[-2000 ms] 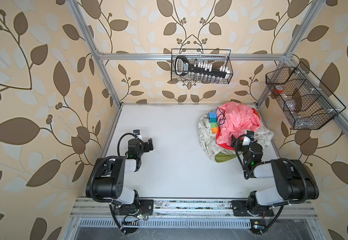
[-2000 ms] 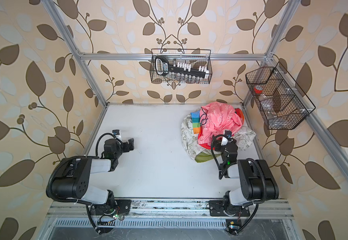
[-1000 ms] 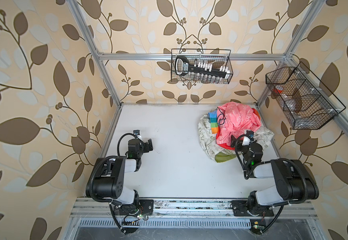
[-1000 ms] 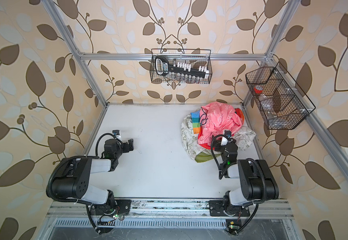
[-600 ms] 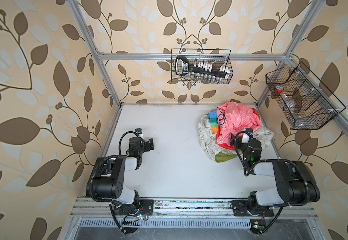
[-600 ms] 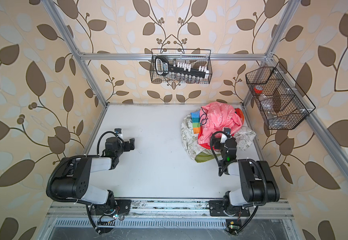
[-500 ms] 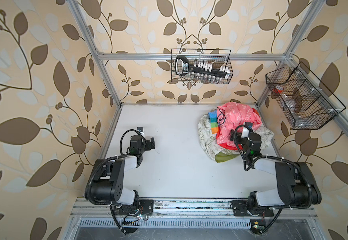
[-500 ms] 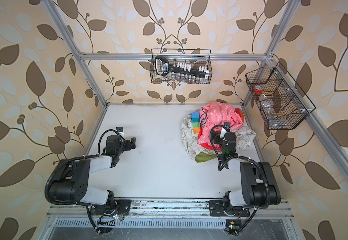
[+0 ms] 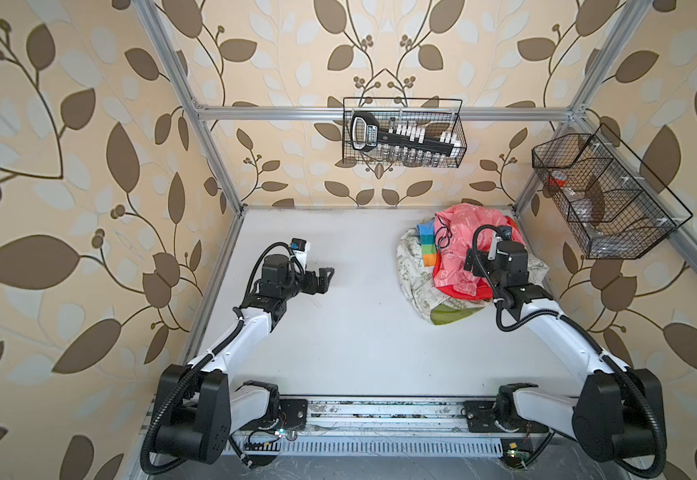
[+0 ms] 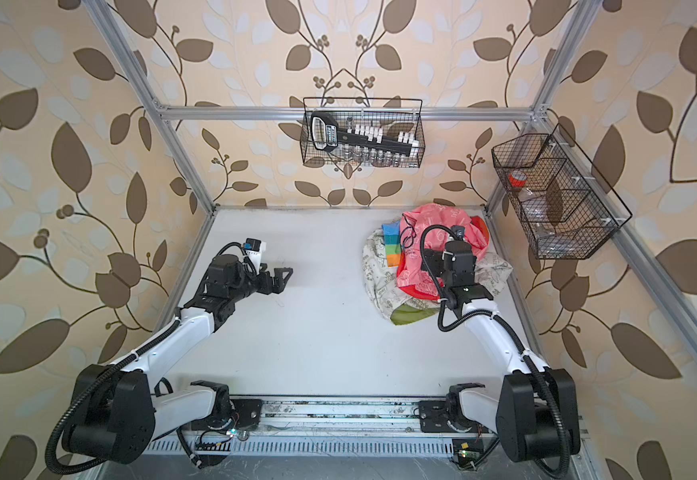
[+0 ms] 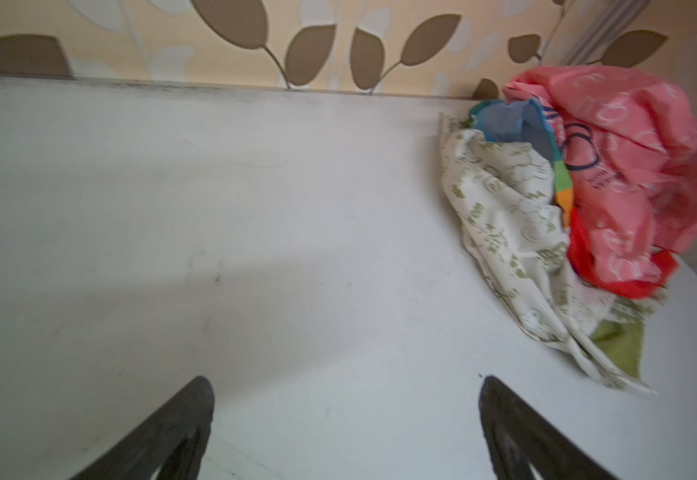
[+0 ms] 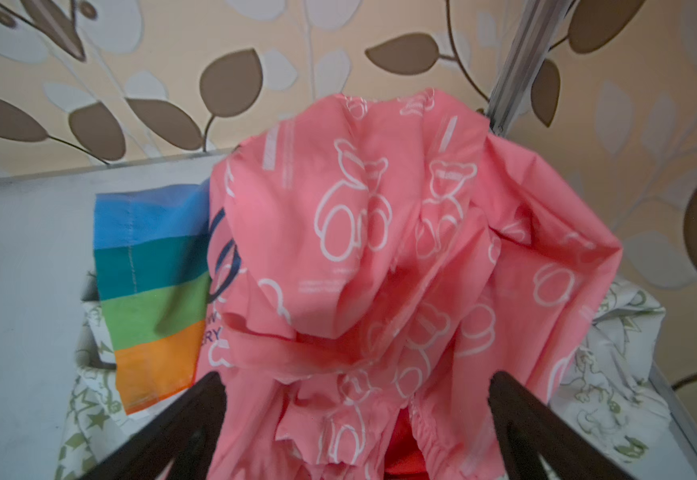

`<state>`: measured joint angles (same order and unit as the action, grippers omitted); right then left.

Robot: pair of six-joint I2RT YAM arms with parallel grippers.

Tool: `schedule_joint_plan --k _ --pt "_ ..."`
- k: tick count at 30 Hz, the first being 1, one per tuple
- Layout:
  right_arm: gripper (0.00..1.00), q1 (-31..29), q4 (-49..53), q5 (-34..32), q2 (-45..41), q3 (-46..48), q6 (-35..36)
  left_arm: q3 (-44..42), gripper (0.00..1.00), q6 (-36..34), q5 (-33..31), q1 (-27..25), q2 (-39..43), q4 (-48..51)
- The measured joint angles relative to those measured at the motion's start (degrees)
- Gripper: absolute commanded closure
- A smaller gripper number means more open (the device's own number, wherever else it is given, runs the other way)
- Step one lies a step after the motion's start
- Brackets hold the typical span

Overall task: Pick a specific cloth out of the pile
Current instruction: 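Reach the right gripper to the cloth pile while raising the left gripper forward, then lower the right gripper into the pile and grasp the cream green-print cloth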

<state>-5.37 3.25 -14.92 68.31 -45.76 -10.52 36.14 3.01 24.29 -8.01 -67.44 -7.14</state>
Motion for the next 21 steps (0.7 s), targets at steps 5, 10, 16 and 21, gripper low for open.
schedule_joint_plan --k 5,10,16,21 --pt "0.0 -8.7 8.8 -4.9 -1.4 -4.1 0.1 0.0 0.01 0.0 17.2 -1.4 -0.4 -0.2" --pt "0.0 -18.1 14.2 -5.0 1.2 -7.2 0.2 0.0 0.01 -0.1 31.2 -1.4 -1.8 -1.0" --pt "0.0 -24.0 14.0 2.7 9.7 -9.1 1.9 0.0 0.01 -1.5 39.6 -1.8 -4.6 0.0" --pt "0.0 -25.4 14.1 6.2 18.2 -10.4 2.5 0.0 0.01 -2.3 41.2 -1.8 -5.3 0.8"
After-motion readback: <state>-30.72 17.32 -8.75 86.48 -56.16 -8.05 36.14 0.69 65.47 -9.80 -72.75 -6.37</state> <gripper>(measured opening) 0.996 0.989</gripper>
